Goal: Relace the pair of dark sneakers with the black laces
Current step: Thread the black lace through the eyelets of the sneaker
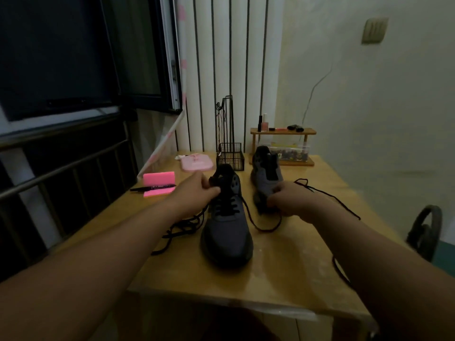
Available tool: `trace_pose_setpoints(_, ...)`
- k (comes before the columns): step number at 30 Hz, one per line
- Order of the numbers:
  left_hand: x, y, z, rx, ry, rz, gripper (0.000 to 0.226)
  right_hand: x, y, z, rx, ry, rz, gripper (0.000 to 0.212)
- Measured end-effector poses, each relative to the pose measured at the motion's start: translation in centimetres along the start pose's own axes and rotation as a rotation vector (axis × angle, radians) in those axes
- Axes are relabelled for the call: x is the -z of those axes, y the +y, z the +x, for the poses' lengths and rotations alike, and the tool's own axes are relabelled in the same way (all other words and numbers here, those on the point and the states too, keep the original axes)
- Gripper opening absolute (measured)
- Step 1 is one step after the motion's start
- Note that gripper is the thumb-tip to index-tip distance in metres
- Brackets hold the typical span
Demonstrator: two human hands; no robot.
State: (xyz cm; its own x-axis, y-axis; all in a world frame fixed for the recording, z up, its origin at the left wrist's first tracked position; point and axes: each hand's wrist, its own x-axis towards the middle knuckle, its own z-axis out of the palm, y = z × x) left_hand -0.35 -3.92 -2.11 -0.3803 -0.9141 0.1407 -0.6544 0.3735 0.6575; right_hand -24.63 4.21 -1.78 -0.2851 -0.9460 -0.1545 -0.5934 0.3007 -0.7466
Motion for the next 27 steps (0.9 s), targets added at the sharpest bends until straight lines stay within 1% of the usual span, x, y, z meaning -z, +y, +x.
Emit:
trace_pose_setpoints(1,-0.6,-0.8,0.0,0.030,-0.032,0.024,0.029,-0.2,0.0,0.5,0.032,0.062,0.015,0.036)
trace_pose_setpoints(2,-1.0,-1.3,0.0,0.042,-0.045,0.030,0.034,-0.5,-0.2,0.9,0.092,0.138,-0.014,0.051)
trace_pose_setpoints(3,-1.3,-1.7,0.0,0.045,-0.043,0.019,0.037,-0.9,-0.6,1.1,0.175,0.228,-0.095,0.062)
trace_pose_setpoints(4,-1.4,-1.8,0.1,0.042,-0.027,-0.008,0.041,-1.4,-1.1,1.0,0.272,0.314,-0.184,0.068)
trace_pose_setpoints(5,-1.5,-1.7,0.2,0.026,-0.004,-0.042,0.046,-1.9,-1.8,0.8,0.382,0.380,-0.249,0.066)
trace_pose_setpoints(6,-1.5,-1.6,0.3,-0.009,0.021,-0.076,0.053,-2.5,-2.4,0.9,0.479,0.402,-0.268,0.060)
trace_pose_setpoints(7,-1.5,-1.5,0.3,-0.056,0.041,-0.096,0.058,-3.0,-3.2,1.0,0.538,0.370,-0.242,0.054)
trace_pose_setpoints(8,-1.5,-1.2,0.3,-0.105,0.051,-0.095,0.059,-3.5,-3.8,1.3,0.560,0.304,-0.216,0.048)
trace_pose_setpoints(9,-1.5,-0.9,0.3,-0.150,0.055,-0.076,0.054,-4.1,-4.0,1.7,0.565,0.234,-0.222,0.042)
trace_pose_setpoints(10,-1.6,-0.8,0.5,-0.191,0.061,-0.049,0.045,-4.5,-4.2,2.1,0.569,0.204,-0.259,0.036)
trace_pose_setpoints(11,-1.7,-0.8,0.8,-0.219,0.070,-0.014,0.035,-4.8,-4.4,2.5,0.564,0.203,-0.303,0.029)
trace_pose_setpoints(13,-1.6,-0.9,0.9,-0.226,0.084,0.026,0.016,-5.1,-4.6,2.9,0.529,0.242,-0.319,0.019)
trace_pose_setpoints(15,-1.6,-1.1,1.0,-0.220,0.106,-0.005,0.007,-5.3,-4.5,3.2,0.522,0.293,-0.274,0.014)
trace_pose_setpoints(20,-2.1,-1.4,1.2,-0.228,0.171,-0.105,0.006,-5.6,-3.8,3.9,0.491,0.398,-0.142,0.009)
trace_pose_setpoints(23,-2.3,-1.4,1.9,-0.209,0.171,-0.133,0.006,-5.4,-3.1,4.1,0.478,0.418,-0.052,0.009)
trace_pose_setpoints(27,-2.9,-1.6,2.6,-0.211,0.173,-0.154,0.007,-5.6,-2.2,4.6,0.503,0.452,0.007,0.011)
